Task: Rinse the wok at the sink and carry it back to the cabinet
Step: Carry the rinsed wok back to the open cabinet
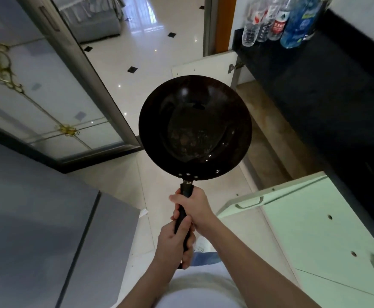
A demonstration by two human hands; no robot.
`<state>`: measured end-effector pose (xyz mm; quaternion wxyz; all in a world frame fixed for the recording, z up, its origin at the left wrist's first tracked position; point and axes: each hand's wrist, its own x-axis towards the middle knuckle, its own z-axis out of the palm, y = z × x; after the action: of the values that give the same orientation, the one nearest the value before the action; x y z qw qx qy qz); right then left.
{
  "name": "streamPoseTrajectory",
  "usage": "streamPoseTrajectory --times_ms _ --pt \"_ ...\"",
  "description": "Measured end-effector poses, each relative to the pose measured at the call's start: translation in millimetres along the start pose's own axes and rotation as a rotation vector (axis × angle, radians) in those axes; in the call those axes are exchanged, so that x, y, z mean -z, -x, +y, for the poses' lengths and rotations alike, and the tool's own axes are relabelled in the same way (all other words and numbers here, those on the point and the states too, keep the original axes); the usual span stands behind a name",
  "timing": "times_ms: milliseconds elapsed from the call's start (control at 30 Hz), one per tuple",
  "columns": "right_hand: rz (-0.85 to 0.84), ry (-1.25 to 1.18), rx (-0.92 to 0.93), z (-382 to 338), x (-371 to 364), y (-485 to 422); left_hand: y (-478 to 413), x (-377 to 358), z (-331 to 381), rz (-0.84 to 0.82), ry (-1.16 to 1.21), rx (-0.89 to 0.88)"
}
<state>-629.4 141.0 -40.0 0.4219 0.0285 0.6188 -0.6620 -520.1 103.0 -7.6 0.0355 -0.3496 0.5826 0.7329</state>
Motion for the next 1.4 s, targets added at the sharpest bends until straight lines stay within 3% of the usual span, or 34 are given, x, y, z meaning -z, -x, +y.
streamPoseTrajectory --times_ms 433,600,900,1400 --pt "0.147 -0.031 0.016 -58.7 30.7 -90.8 -110.1 -11.5 61.1 -0.134 -0.033 0.093" --pt "0.317 -0.077 0.03 -81.6 39.1 -137.7 -170.1 -10.1 90.6 -0.293 -0.084 0.125" --pt "0.559 -0.397 0.053 -150.0 35.1 -214.4 -284.8 8.4 178.9 -0.602 -0.334 0.142" --pt "0.927 -0.492 0.115 -192.4 69.0 -253.3 -374.6 -30.1 230.3 -0.972 -0.515 0.185"
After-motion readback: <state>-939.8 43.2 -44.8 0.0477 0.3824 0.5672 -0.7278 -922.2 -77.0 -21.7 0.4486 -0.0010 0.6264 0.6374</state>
